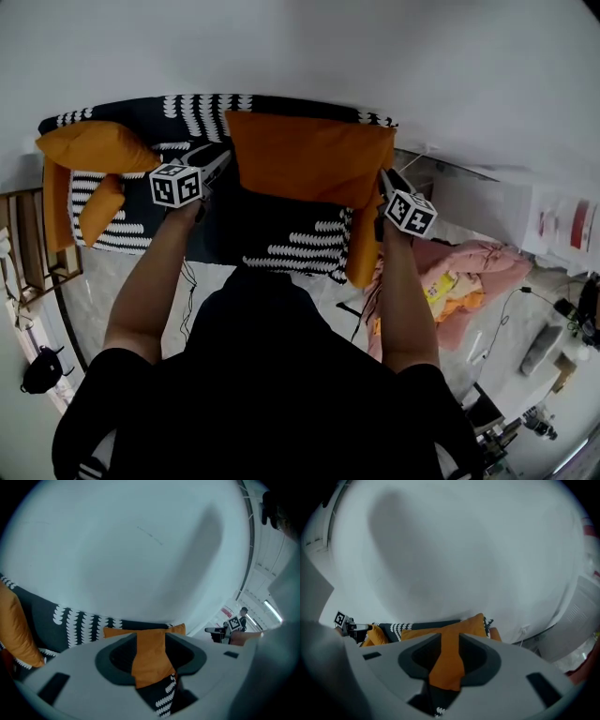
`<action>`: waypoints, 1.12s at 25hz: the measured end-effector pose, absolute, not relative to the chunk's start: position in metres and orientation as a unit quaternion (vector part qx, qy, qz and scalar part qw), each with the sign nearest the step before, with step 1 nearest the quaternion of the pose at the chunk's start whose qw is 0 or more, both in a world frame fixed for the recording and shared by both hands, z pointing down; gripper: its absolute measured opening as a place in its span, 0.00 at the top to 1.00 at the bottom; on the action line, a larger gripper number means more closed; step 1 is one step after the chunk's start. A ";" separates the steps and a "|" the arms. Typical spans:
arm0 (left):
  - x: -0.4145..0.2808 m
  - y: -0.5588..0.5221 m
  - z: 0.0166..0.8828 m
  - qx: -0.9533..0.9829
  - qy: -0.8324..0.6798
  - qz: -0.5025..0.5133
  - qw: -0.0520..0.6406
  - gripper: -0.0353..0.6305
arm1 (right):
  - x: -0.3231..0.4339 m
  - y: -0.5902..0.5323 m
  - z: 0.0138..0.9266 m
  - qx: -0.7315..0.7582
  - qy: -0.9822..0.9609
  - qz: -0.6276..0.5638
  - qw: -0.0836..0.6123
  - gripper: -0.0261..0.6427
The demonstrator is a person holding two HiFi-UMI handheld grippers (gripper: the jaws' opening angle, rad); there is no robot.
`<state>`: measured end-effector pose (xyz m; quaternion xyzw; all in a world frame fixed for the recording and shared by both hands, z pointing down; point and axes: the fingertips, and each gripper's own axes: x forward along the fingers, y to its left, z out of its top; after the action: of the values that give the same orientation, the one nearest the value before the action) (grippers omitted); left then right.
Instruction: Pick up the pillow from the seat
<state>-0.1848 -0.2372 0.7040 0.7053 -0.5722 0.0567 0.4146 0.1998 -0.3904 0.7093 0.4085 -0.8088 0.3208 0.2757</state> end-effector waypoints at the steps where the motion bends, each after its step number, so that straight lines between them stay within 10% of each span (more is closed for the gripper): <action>1: -0.187 -0.240 0.709 0.704 -0.572 0.059 0.418 0.65 | 0.200 -0.393 0.713 0.410 -0.807 0.323 0.277 0.78; 28: -0.241 -0.295 0.844 0.640 -0.594 0.070 0.482 0.62 | 0.195 -0.461 0.797 0.437 -0.775 0.354 0.288 0.68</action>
<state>-0.2411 -0.2945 0.8436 0.6403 -0.5940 0.0696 0.4820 0.1946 -0.4610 0.7970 0.4375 -0.7751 0.3538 0.2877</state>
